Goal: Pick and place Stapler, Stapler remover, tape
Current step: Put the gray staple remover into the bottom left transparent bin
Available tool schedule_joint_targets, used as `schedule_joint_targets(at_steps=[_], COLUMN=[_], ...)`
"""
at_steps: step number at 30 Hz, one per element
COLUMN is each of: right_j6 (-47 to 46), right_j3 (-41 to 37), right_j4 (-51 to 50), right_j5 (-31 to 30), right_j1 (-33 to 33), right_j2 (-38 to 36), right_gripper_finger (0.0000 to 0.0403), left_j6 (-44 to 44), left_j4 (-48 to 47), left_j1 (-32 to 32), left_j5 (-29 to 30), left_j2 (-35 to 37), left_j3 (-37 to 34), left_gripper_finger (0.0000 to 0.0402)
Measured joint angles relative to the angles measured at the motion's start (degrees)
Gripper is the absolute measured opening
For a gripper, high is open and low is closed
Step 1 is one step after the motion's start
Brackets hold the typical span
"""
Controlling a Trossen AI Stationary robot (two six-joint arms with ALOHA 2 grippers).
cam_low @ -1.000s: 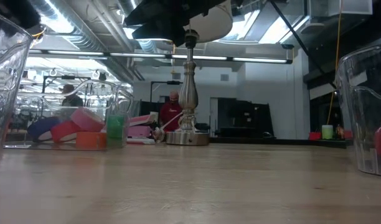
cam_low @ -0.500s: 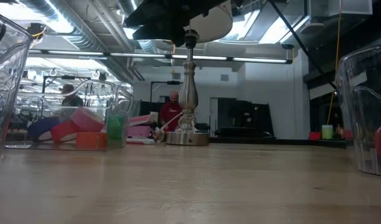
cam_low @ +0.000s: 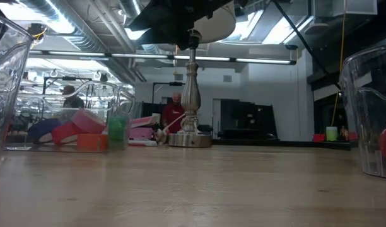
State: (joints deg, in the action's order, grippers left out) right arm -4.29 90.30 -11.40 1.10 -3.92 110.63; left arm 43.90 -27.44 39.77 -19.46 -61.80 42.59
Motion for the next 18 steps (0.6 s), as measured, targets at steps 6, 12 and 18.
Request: schedule_joint_targets(at_steps=[6, 12, 18], right_j6=[0.02, 0.04, -0.01], right_j3=[0.00, 0.00, 0.00], right_j4=[-0.20, -0.18, -0.18], right_j5=[0.00, 0.00, 0.00], right_j1=[0.00, 0.00, 0.00], right_j2=[0.00, 0.00, 0.00], right_gripper_finger=[0.0208, 0.0208, 0.0208], left_j6=[-3.32, -2.75, -2.95], left_j4=[2.73, 2.44, 2.37], left_j1=[0.00, 0.00, -0.11], left_j5=[3.32, 4.18, 4.59], left_j2=[-0.02, 0.46, 0.96], left_j3=[0.02, 0.00, 0.01], left_gripper_finger=[0.0010, 0.0026, 0.0050])
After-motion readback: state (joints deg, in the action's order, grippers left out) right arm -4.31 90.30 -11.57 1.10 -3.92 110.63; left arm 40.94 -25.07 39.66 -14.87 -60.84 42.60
